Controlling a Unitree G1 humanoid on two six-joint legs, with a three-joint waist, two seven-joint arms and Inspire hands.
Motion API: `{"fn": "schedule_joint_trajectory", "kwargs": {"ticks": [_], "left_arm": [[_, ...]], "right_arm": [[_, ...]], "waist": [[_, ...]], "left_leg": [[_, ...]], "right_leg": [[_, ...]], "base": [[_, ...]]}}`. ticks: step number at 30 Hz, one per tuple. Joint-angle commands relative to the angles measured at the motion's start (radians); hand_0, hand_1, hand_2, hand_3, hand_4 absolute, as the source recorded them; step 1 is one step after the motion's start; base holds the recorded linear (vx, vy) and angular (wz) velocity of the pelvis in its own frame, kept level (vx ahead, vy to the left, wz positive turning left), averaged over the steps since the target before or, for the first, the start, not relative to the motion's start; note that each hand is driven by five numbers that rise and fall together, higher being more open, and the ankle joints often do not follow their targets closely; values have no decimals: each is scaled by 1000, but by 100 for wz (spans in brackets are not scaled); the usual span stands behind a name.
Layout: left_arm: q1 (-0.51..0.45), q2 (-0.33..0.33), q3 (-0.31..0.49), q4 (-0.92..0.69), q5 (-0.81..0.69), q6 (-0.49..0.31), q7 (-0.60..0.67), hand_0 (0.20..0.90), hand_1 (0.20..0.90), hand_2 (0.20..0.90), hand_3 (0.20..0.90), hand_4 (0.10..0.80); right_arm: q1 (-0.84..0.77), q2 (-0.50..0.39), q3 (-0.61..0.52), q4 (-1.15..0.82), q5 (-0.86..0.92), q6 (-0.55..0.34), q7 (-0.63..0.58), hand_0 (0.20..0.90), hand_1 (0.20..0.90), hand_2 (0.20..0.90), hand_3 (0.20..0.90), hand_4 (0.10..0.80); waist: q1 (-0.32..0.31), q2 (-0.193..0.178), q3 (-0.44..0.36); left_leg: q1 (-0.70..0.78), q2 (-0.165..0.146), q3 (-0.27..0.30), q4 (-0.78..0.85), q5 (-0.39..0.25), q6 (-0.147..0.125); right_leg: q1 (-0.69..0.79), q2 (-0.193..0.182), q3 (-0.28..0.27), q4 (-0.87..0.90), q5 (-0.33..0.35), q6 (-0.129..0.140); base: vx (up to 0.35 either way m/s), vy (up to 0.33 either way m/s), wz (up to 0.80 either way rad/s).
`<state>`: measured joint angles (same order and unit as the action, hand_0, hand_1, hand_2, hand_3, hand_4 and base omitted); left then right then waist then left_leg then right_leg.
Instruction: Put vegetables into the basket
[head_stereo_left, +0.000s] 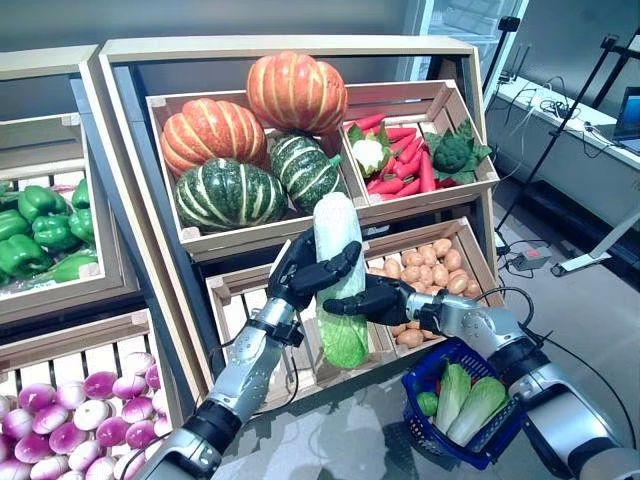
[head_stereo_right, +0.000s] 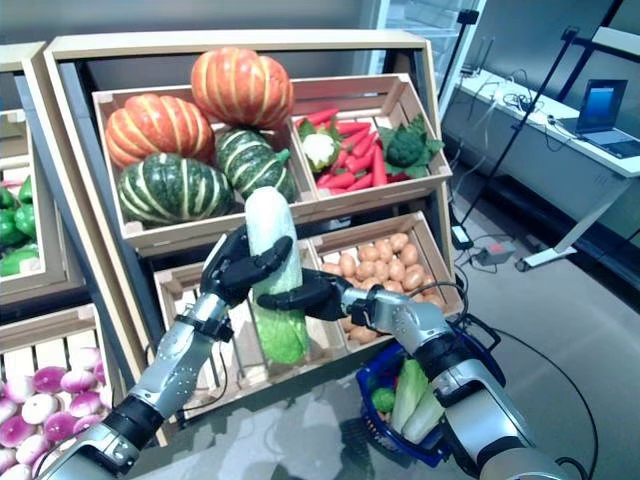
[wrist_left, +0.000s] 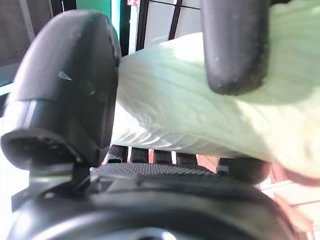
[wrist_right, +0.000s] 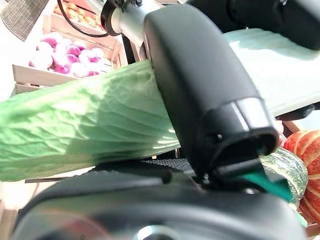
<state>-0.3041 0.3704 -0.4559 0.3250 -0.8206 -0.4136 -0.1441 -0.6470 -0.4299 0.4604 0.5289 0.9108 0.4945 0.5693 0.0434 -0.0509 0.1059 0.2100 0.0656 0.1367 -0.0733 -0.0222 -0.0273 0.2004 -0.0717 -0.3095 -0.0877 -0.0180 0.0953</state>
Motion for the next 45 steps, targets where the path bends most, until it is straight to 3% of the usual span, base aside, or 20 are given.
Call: {"fn": "schedule_joint_trajectory", "kwargs": {"ticks": [1,7,8,9,10,24,35,41,43,45], "left_arm": [[-150,-76,-92,-183,47,-123,-90,300,300,300,300,400],[-135,-58,-83,-174,71,-106,-79,300,300,300,300,400],[-131,-53,-81,-172,72,-99,-77,561,561,561,561,574],[-131,-52,-80,-172,72,-97,-78,674,674,674,674,649],[-124,-44,-77,-174,72,-81,-81,900,900,900,900,800],[-41,59,51,-137,118,-43,-42,900,900,900,900,800],[-12,104,124,-124,141,1,-26,900,900,900,900,800],[-72,131,123,-109,154,-8,5,900,900,900,900,800],[-90,131,122,-99,163,-13,14,900,900,900,900,800],[-101,131,111,-104,181,-31,40,900,900,900,900,800]], "right_arm": [[-167,46,-33,119,120,-45,-37,300,300,300,300,400],[-144,10,-44,119,73,-65,-43,300,300,300,300,400],[-138,-2,-46,123,76,-70,-49,300,300,300,300,400],[-137,-2,-47,123,77,-71,-51,300,300,300,300,400],[-132,-14,-52,133,78,-77,-59,300,300,300,300,400],[64,-185,-257,272,65,-130,-101,300,300,300,300,400],[214,-225,-498,455,131,-184,-190,300,300,300,300,400],[204,-231,-556,542,161,-272,-267,300,300,300,300,400],[185,-236,-574,572,177,-291,-285,300,300,300,300,400],[154,-250,-580,589,187,-305,-295,300,300,300,300,400]], "waist": [[20,-11,-82],[14,-9,-78],[13,-9,-77],[13,-9,-77],[11,-9,-75],[-13,-7,-61],[-35,3,-39],[-24,-6,95],[-18,-1,139],[-15,5,184]], "left_leg": [[-37,-9,15,-14,-52,-18],[-40,-9,19,-14,-50,-17],[-41,-8,20,-14,-50,-17],[-41,-8,20,-14,-50,-17],[-41,-7,21,-14,-49,-17],[-39,-1,50,-14,-48,-14],[-15,-6,84,-14,-51,0],[-184,14,84,322,-170,17],[-250,28,74,447,-240,20],[-341,33,65,573,-284,29]], "right_leg": [[-20,-15,18,0,9,-12],[-25,-16,22,0,12,-12],[-26,-15,24,0,13,-11],[-27,-15,24,0,13,-11],[-28,-15,25,0,15,-11],[-42,-14,46,0,28,-5],[-33,-12,53,27,19,-6],[-182,-49,38,308,-90,-31],[-229,-62,36,412,-146,-35],[-306,-88,31,537,-188,-54]], "base": [[0,0,0],[0,0,0],[0,0,0],[0,0,0],[0,0,0],[0,-11,-2],[28,-35,-9],[-151,-80,-9],[-108,-61,-6],[-201,-10,-5]]}}
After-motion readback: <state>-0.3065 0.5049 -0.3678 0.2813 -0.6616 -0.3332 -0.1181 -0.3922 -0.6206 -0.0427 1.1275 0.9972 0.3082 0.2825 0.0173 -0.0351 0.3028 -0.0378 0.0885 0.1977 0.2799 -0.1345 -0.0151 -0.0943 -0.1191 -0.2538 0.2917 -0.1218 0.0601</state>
